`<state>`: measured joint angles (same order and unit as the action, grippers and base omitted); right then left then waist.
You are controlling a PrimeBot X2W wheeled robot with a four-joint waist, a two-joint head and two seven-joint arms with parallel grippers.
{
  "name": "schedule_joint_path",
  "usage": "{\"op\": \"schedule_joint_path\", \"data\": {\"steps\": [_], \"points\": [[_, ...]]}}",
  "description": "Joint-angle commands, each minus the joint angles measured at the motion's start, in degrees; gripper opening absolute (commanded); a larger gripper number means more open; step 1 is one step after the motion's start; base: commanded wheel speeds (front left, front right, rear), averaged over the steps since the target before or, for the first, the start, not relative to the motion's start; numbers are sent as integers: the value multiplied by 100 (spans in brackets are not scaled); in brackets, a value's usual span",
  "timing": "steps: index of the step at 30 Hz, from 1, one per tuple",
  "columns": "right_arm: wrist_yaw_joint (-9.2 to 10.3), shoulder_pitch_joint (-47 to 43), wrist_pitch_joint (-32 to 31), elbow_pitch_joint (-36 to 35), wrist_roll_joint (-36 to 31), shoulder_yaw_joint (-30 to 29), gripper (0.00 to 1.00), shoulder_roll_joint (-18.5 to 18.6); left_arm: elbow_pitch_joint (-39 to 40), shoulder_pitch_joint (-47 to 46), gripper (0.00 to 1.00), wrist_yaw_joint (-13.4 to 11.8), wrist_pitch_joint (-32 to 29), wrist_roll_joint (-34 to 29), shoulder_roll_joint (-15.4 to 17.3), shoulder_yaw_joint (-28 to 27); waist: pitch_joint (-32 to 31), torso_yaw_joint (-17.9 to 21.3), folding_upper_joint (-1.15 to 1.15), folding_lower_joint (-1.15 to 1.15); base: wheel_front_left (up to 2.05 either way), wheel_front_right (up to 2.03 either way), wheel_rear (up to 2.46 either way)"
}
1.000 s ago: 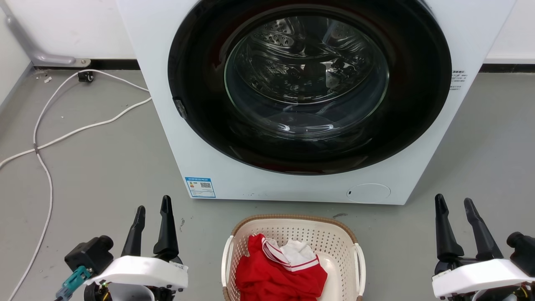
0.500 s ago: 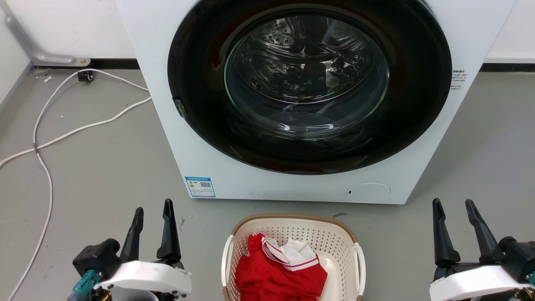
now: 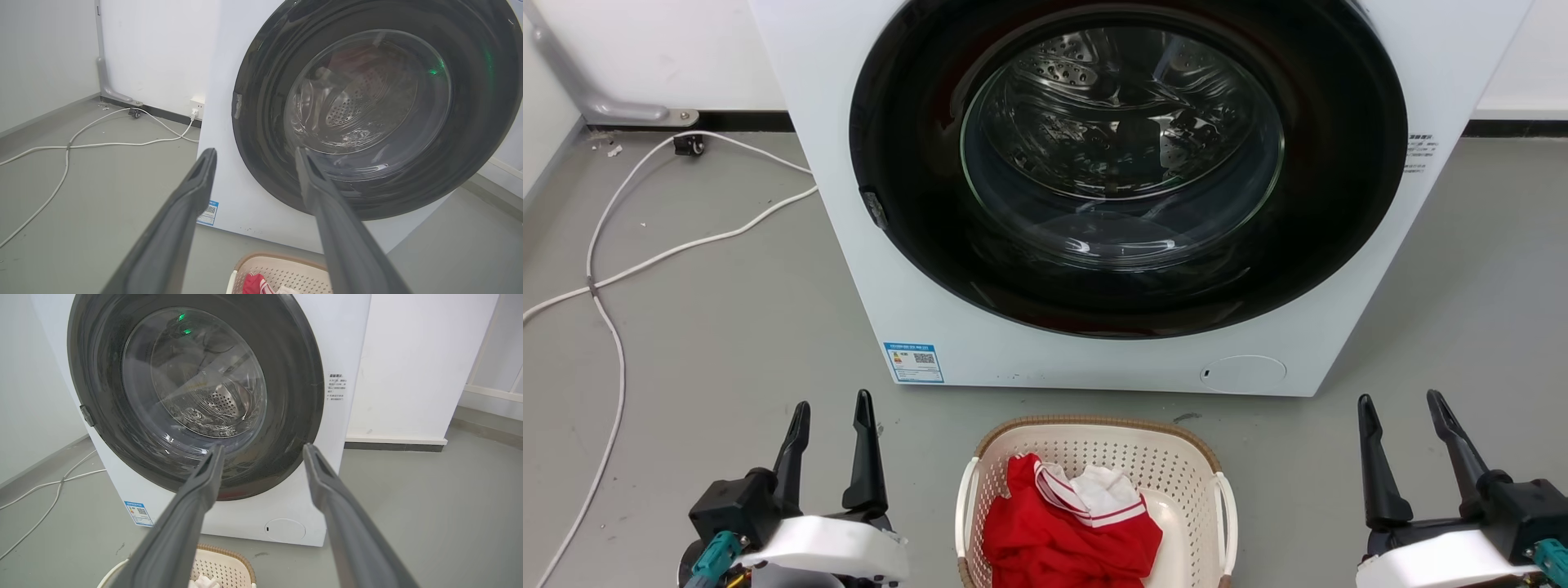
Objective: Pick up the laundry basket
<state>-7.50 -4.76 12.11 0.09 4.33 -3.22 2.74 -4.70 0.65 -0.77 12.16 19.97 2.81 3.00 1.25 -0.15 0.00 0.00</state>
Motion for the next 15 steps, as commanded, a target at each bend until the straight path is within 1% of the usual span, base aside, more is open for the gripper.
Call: {"op": "schedule_joint_path", "data": {"steps": [1, 15], "points": [[2, -28, 60, -76, -150, 2, 100, 23, 54, 2, 100, -30, 48, -133, 10, 7, 3, -1, 0, 0, 0, 0, 0], [2, -119, 206, -190, -809, 12, 100, 23, 114, 77, 100, -70, 206, -735, 11, 51, 12, 5, 0, 0, 0, 0, 0]]}}
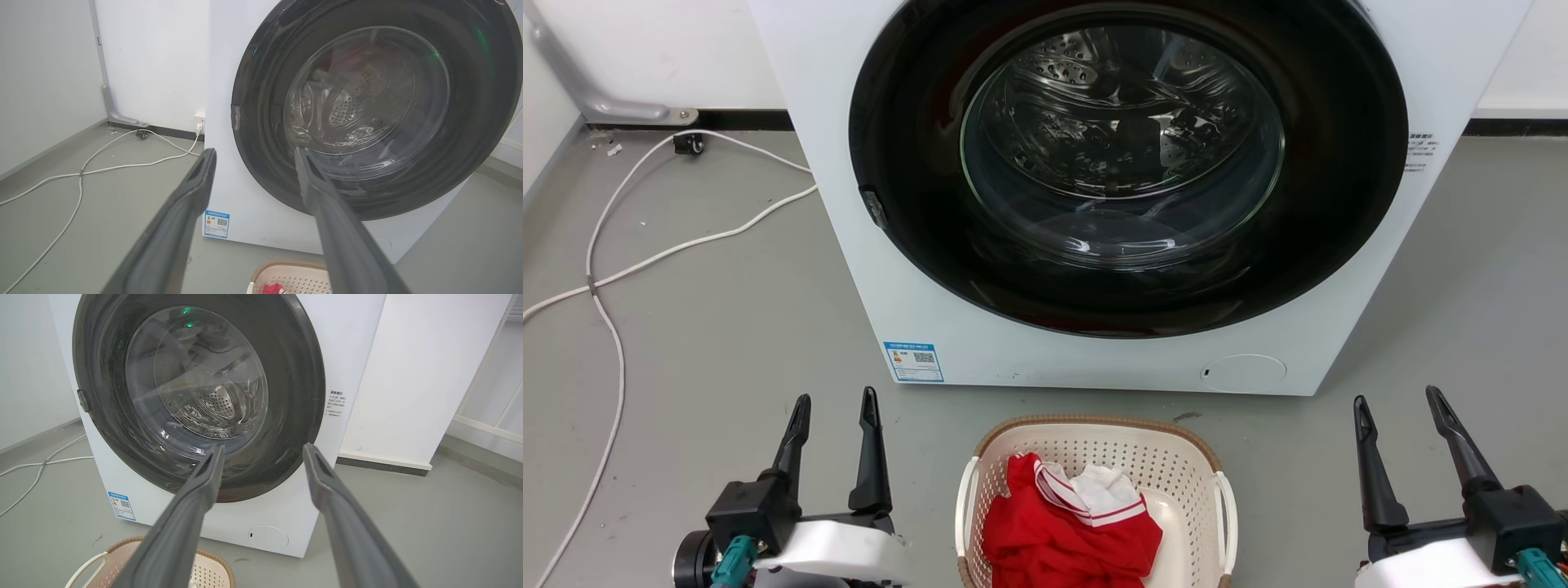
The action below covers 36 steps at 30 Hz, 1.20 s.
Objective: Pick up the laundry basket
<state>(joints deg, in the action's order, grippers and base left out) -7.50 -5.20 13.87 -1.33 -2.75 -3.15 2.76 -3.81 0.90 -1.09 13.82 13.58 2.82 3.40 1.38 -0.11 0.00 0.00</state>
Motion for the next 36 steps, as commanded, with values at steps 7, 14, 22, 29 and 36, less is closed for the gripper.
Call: {"op": "schedule_joint_path", "data": {"steps": [7, 14, 22, 29, 36], "points": [[2, -102, 102, -77, -359, -4, 100, 20, 6, 84, 100, -67, 113, -327, 10, 35, 8, 7, 0, 0, 0, 0, 0], [2, -124, 134, -73, -382, -32, 100, 19, -36, 97, 100, -75, 148, -419, 9, 33, 5, 16, 0, 0, 0, 0, 0], [3, -148, 134, -11, -210, -84, 100, 18, -79, 109, 100, -87, 141, -371, 8, -13, 1, 19, 0, 0, 0, 0, 0], [3, -141, 134, 26, -98, -120, 100, 18, -116, 96, 100, -103, 141, -425, 8, 1, 7, 12, 0, 0, 0, 0, 0], [3, -133, 134, 49, -89, -107, 100, 18, -151, 99, 100, -141, 141, -450, 9, 9, 10, 4, 0, 0, 0, 0, 0]]}}
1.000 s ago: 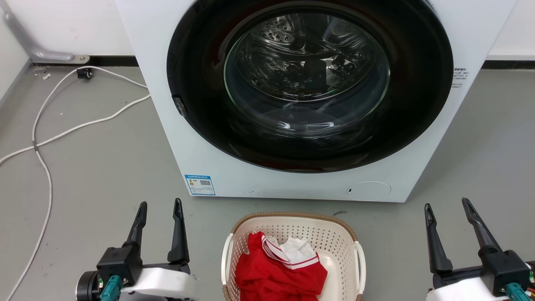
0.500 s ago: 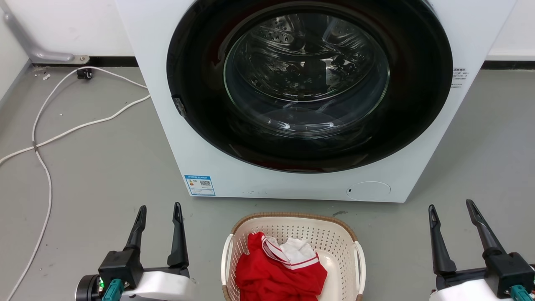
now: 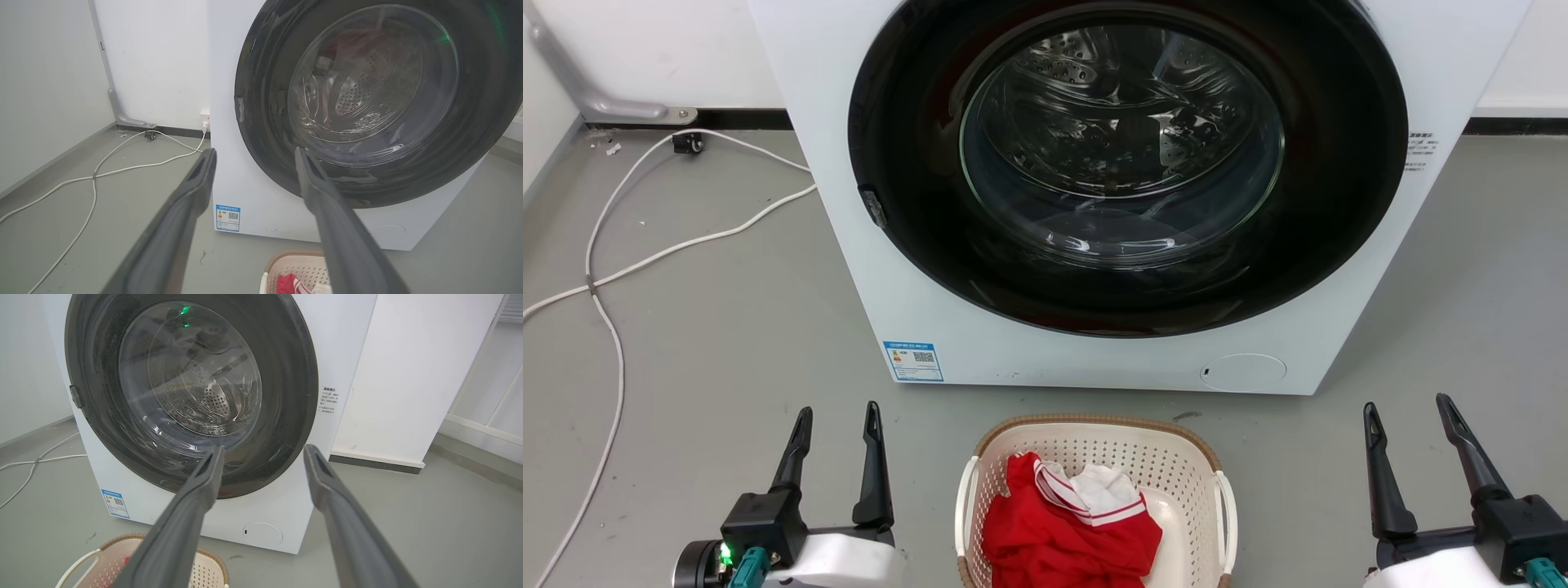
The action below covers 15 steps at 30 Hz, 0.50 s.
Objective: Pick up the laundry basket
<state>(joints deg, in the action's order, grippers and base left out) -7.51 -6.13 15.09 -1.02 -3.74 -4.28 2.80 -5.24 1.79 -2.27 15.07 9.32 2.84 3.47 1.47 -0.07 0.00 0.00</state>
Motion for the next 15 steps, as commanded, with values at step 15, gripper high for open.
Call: {"op": "schedule_joint_path", "data": {"steps": [15], "points": [[4, -35, 12, 36, 39, 4, 100, 15, -37, 24, 100, -78, 16, -60, 6, -26, 6, 16, 0, 0, 0, 0, 0]]}}
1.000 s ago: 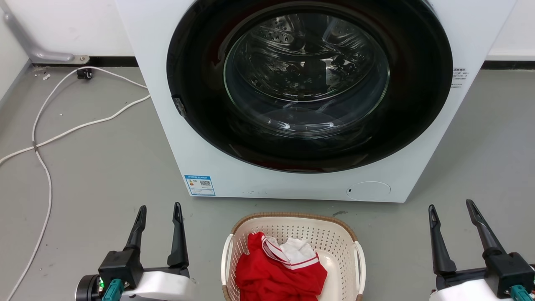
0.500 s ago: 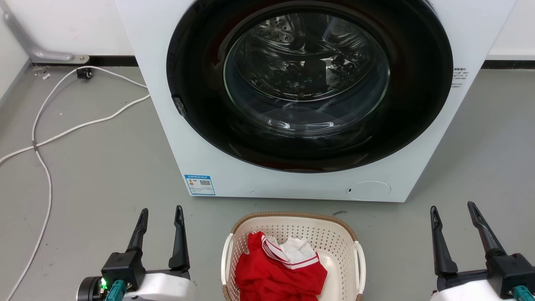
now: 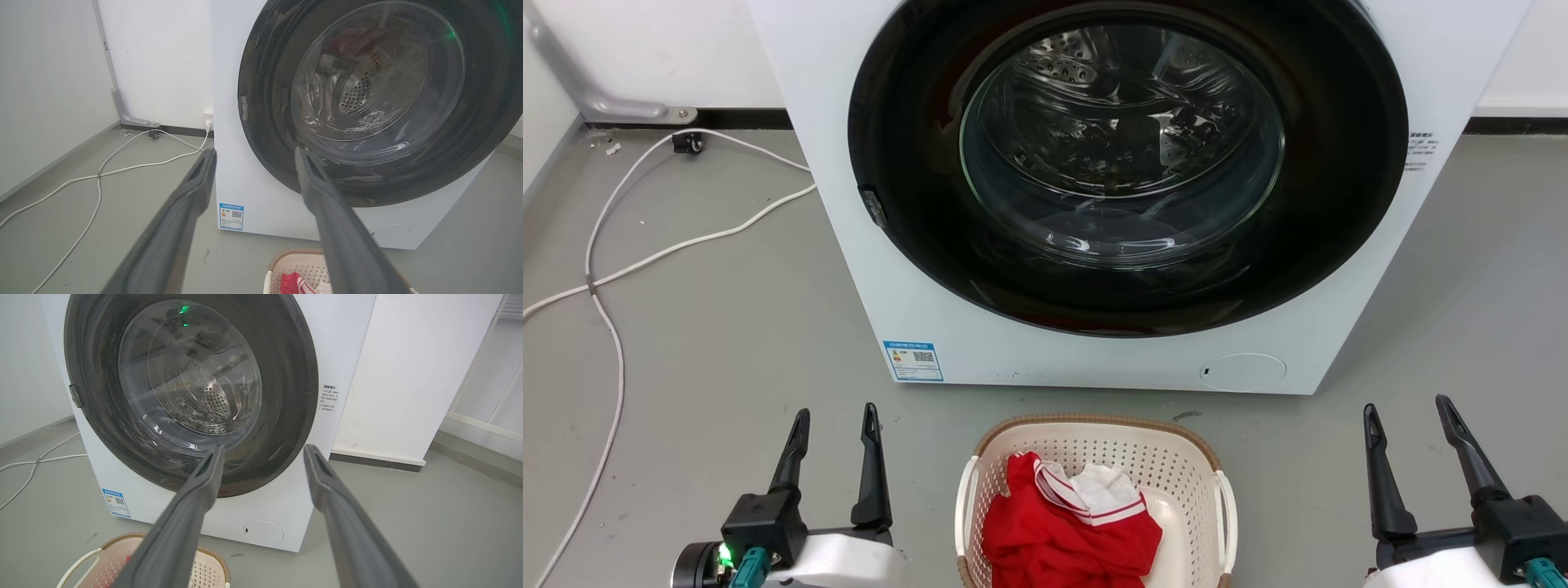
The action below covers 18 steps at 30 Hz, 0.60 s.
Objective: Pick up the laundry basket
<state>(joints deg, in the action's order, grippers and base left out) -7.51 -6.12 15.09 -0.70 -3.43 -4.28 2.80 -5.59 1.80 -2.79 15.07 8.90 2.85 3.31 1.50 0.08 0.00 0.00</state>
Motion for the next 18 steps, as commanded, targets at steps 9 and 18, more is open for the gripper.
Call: {"op": "schedule_joint_path", "data": {"steps": [9, 18], "points": [[4, -3, 12, 12, -2, 12, 100, 15, -37, 3, 100, -16, 16, -8, 5, -14, 29, 7, 0, 0, 0, 0, 0], [4, 173, 11, 217, -3, 16, 100, 15, -391, -211, 100, 68, 16, 59, 5, 6, 161, 27, 0, 0, 0, 0, 0]]}}
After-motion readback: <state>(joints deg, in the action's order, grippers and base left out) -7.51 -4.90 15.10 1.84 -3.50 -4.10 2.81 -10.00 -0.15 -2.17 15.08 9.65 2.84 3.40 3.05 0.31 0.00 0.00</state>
